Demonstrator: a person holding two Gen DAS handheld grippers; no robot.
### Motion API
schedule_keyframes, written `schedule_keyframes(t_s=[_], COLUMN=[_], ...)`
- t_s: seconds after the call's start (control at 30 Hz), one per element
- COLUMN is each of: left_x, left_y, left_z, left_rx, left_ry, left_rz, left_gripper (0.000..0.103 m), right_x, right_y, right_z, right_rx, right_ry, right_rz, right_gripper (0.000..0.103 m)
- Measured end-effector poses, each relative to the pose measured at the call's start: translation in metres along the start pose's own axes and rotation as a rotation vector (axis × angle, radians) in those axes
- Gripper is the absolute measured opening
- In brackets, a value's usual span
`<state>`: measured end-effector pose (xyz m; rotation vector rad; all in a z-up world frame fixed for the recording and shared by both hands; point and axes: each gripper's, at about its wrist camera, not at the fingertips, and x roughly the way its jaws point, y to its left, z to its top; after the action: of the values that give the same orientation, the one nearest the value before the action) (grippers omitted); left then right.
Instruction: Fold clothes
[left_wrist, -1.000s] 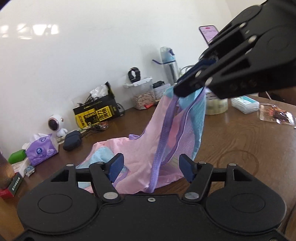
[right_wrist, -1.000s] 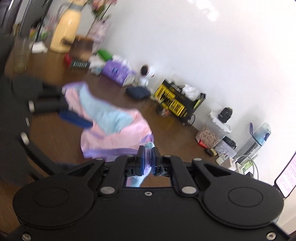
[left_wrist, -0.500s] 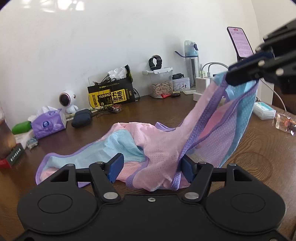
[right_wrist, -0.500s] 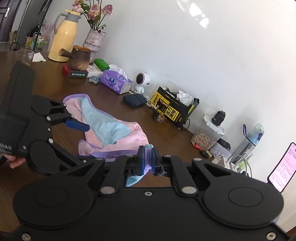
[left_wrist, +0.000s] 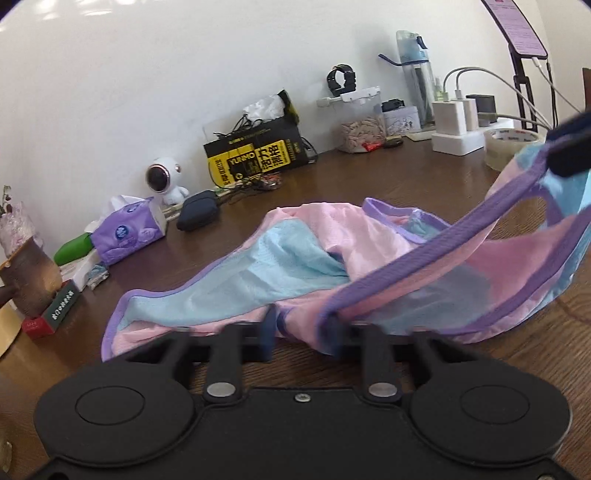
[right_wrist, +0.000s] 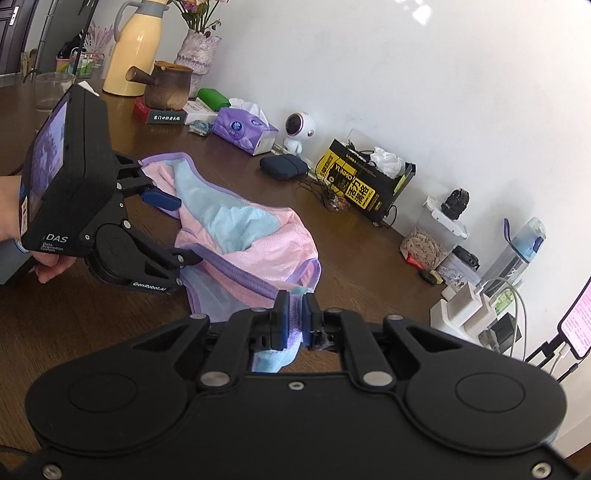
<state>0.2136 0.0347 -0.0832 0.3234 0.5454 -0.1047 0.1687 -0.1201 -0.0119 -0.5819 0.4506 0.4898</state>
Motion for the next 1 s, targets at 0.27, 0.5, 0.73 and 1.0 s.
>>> schedule_keyframes(t_s=[0.27,0.5,0.73,1.0], left_x=[-0.036,-0.063,-0.069,-0.071], left_y=[0.009,-0.004,-0.002,-0.009], left_z=[0.051,0.075,0.073,0.073], left_rx=[0.045,0.088,0.100,0.106], left_ry=[-0.060,-0.105,-0.096,-0.109], left_rz=[-0.089,-0.084,-0.048,-0.081], left_gripper=[0.005,0.005,0.005,0.005], right_x=[0.015,0.020,0.034,0.019], right_y=[0.010,0.062,0.072,0.072], right_z=[-0.018,0.002,0.001,0.007], right_rx=[-0.037,-0.201,-0.199,-0.110], right_ry=[0.049,-0.057,-0.023,-0.058], right_rz=[-0.034,-0.154,-0.281,-0.253], right_gripper=[0.040,0.079,0.079,0.079])
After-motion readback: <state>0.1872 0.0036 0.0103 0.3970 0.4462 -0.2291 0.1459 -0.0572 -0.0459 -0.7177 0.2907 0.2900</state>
